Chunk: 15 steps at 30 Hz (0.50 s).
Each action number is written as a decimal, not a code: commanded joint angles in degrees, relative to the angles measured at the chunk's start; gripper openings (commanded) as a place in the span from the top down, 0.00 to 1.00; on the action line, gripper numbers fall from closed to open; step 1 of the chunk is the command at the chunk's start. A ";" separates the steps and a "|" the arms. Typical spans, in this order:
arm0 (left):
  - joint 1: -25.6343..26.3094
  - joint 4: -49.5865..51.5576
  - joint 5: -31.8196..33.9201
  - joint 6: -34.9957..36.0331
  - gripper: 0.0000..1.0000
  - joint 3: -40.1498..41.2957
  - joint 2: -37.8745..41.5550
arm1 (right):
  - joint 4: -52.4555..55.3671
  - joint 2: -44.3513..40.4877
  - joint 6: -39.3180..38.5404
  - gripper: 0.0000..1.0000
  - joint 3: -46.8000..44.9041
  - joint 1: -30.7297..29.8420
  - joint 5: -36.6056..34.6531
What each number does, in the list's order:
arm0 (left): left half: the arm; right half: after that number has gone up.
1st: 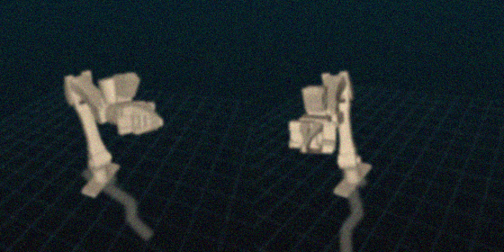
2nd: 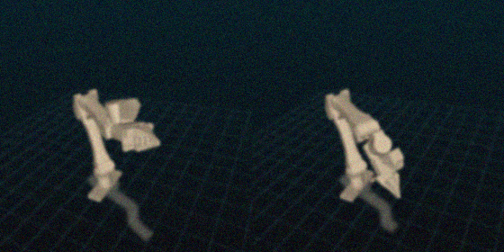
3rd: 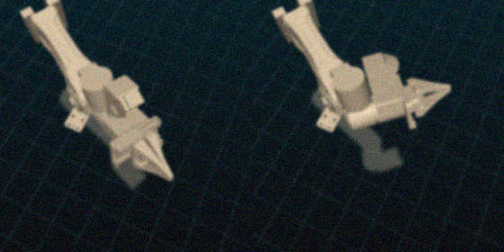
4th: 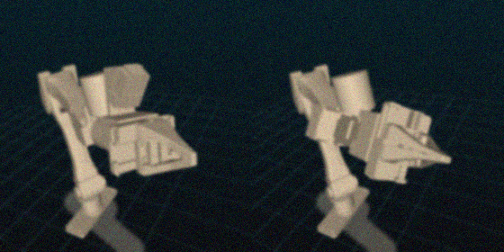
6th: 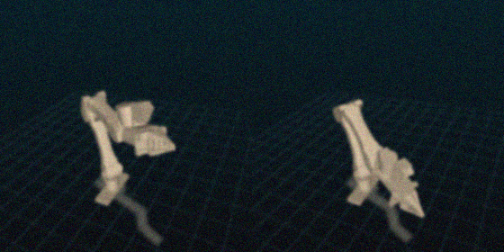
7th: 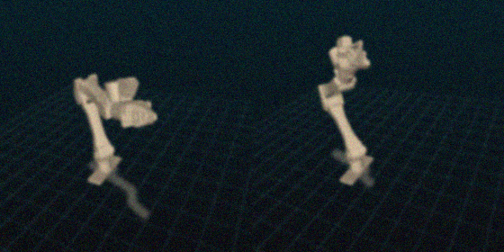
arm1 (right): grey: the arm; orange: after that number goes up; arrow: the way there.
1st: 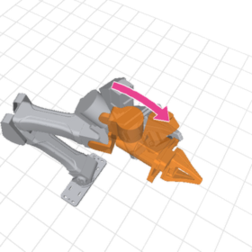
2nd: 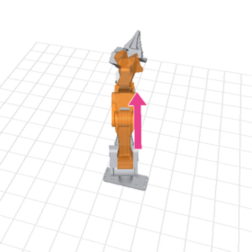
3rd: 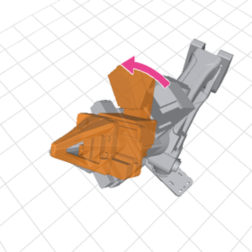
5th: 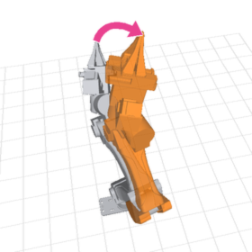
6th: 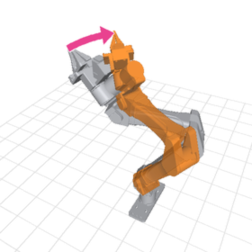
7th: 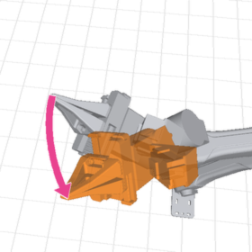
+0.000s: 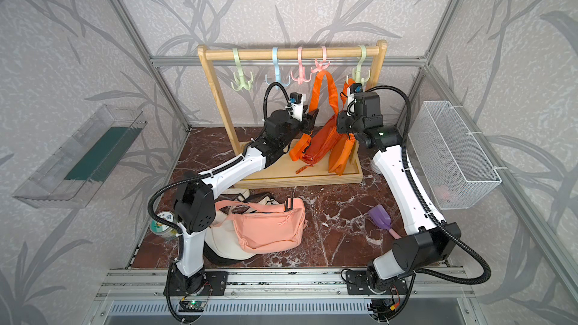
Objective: Take the bag off the hook
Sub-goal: Pick up the bag from the hook.
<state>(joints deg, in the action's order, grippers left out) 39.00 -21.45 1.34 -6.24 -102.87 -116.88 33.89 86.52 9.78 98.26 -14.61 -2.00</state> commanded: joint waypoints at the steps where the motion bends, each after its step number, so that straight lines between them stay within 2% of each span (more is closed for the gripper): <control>1: 0.28 -1.57 2.36 2.15 0.63 -3.36 -1.57 | -1.84 -2.15 -0.28 0.78 -0.42 0.20 1.50; 4: 0.28 -1.14 3.90 2.79 0.81 -4.00 -1.70 | -2.15 -2.75 -0.04 0.78 -0.85 0.19 1.90; 7: 0.28 -0.47 4.63 3.42 0.85 -3.76 -1.20 | -2.54 -3.37 0.20 0.78 -1.12 0.20 1.82; 11: 0.31 0.48 4.88 4.22 1.00 -2.73 0.03 | -3.78 -3.72 0.41 0.78 -1.13 0.20 2.60; 15: 0.29 1.32 5.75 4.69 1.00 -1.61 1.62 | -6.27 -3.55 0.46 0.78 -1.64 0.20 4.33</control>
<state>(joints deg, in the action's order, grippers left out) 39.00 -20.97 5.56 -3.01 -104.95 -118.19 30.98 84.27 9.82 97.30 -14.61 0.40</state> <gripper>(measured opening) 0.048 0.223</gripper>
